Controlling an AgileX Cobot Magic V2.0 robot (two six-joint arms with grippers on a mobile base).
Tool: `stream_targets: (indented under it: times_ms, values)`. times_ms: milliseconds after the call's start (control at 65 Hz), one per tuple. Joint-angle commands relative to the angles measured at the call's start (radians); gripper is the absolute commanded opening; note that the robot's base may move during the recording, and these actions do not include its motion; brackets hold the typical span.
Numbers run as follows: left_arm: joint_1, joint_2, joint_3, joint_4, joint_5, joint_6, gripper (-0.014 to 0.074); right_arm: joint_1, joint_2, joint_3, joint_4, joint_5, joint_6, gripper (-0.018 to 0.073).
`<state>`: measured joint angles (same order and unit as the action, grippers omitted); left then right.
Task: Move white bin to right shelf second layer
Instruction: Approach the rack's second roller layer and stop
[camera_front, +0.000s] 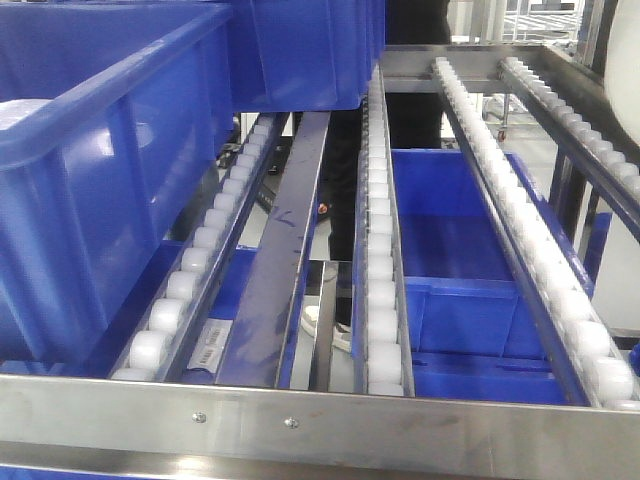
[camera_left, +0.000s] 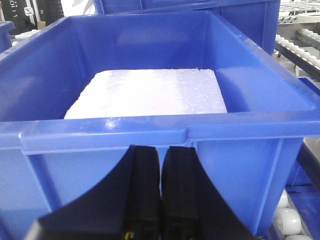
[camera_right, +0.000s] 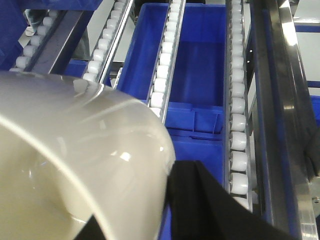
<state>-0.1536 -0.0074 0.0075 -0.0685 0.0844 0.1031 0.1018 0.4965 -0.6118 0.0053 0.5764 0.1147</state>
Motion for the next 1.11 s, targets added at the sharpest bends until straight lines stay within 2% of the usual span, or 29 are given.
stream_targets:
  times_ms: [0,1092]
  values:
    - [-0.006,-0.014,0.037,-0.005,-0.084,-0.004,0.0085,-0.008,0.001,-0.031,0.004,-0.1,0.0,0.0057]
    - [-0.006,-0.014,0.037,-0.005,-0.084,-0.004,0.0085,-0.008,0.001,-0.031,0.004,-0.1,0.0,0.0057]
